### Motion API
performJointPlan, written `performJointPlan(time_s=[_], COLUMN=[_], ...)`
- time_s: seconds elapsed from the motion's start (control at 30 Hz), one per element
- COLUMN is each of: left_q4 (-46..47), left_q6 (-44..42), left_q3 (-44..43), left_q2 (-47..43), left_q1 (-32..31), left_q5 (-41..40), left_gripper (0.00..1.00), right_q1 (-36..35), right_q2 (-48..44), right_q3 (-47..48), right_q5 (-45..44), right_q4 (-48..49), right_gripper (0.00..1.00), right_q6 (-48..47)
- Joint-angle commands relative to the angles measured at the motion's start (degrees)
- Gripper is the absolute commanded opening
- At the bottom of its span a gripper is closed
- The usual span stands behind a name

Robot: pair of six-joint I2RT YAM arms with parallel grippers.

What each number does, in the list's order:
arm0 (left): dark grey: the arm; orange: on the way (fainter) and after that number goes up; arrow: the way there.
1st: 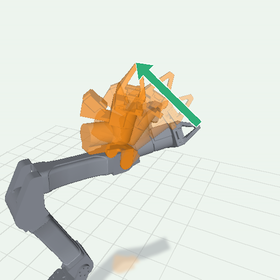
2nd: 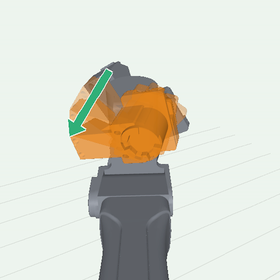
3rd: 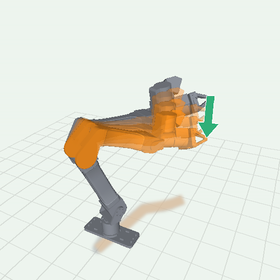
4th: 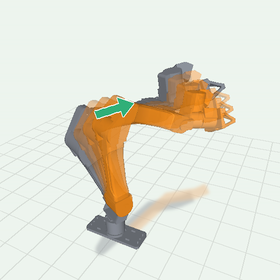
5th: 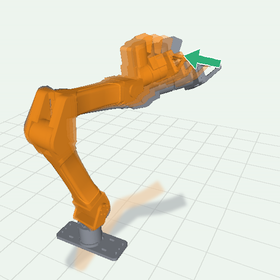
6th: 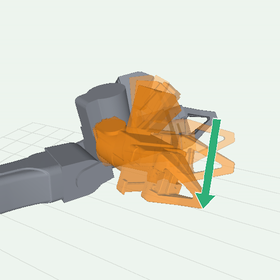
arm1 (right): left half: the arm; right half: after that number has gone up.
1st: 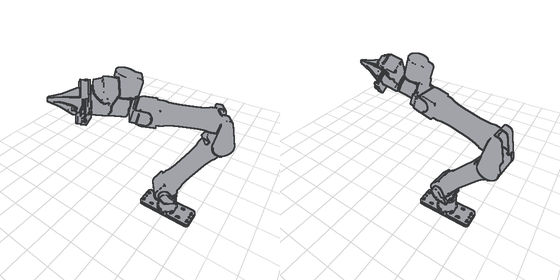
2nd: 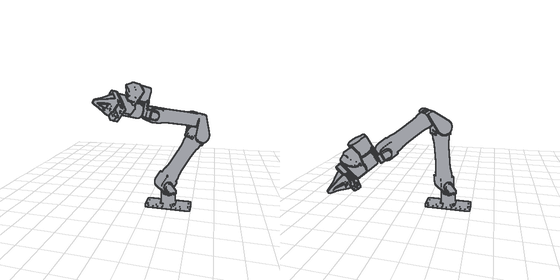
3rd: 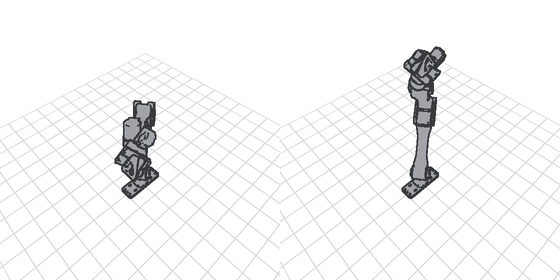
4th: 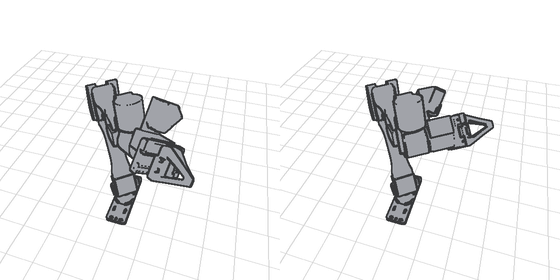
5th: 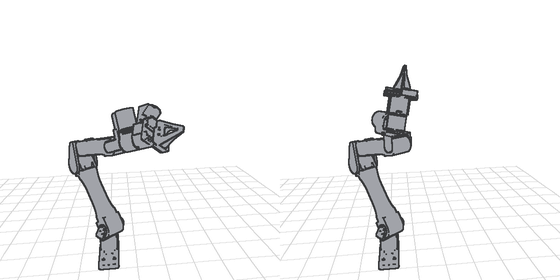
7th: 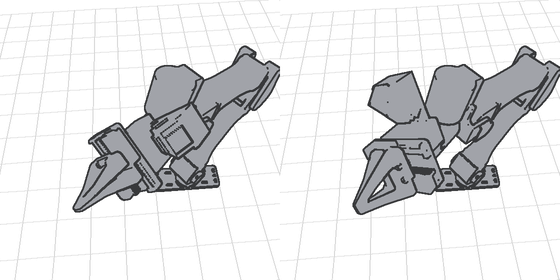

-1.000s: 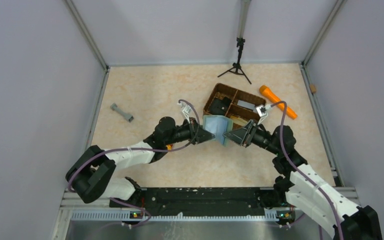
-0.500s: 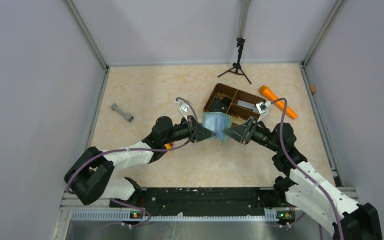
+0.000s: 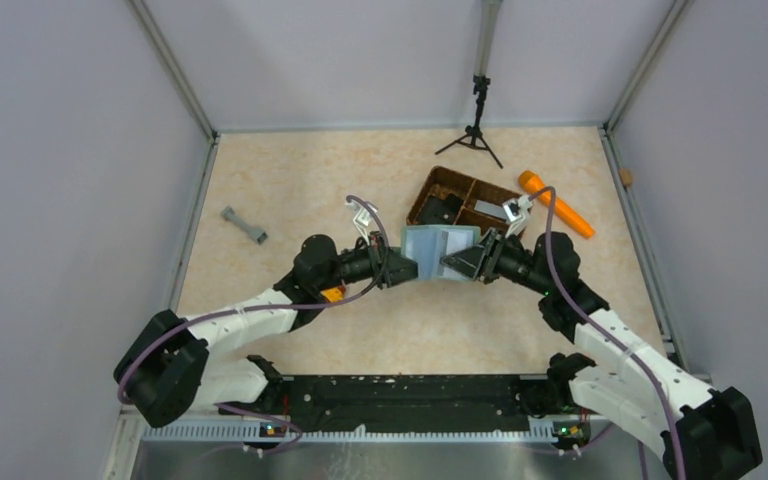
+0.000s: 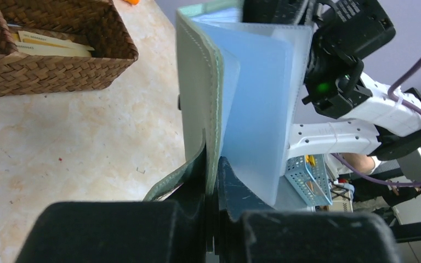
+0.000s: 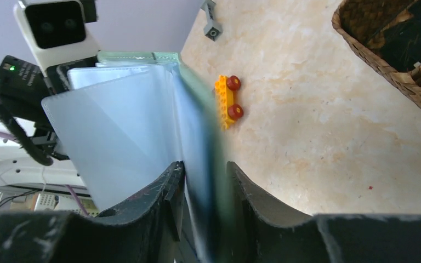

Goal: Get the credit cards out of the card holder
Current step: Remove the credit card from the card holder.

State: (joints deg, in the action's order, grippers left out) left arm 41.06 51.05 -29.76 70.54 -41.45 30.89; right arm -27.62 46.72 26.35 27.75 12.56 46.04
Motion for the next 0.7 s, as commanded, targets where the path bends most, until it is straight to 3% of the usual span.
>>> performJointPlan(time_s=[0.0,0.17,0.23,0.33,0.5,0.67], left_q4=[3.1,2.9,2.7,2.0,-5.8,-14.4], left_q6=[-1.1,-1.0,-0.9,-1.0,-5.5,-10.7], left_q3=[-1.0,-1.2,-1.5,-1.6,-2.1,-6.4], left_q2=[-2.0,-2.0,-1.5,-1.3,-3.4,-3.1], left_q1=[-0.3,-0.3,-0.3,-0.3,-1.1,-4.1], left_q5=[2.6,2.9,3.5,3.7,-1.3,-7.8], left_gripper=[0.00,0.00,0.02,0.22,0.69,0.85], right_q1=[-0.4,-0.4,-0.4,-0.4,-0.5,-3.4], right_q2=[1.6,0.9,0.6,0.2,0.3,3.2], right_q3=[1.8,1.5,1.5,1.8,2.3,3.6], right_q5=[0.9,0.7,1.0,1.1,0.0,-1.9], right_q4=[-0.2,-0.3,0.1,-0.2,-1.9,-1.3], right_gripper=[0.34,0.31,0.26,0.10,0.03,0.00], right_q6=[-0.9,-0.5,-0.2,-0.1,-0.7,-0.3])
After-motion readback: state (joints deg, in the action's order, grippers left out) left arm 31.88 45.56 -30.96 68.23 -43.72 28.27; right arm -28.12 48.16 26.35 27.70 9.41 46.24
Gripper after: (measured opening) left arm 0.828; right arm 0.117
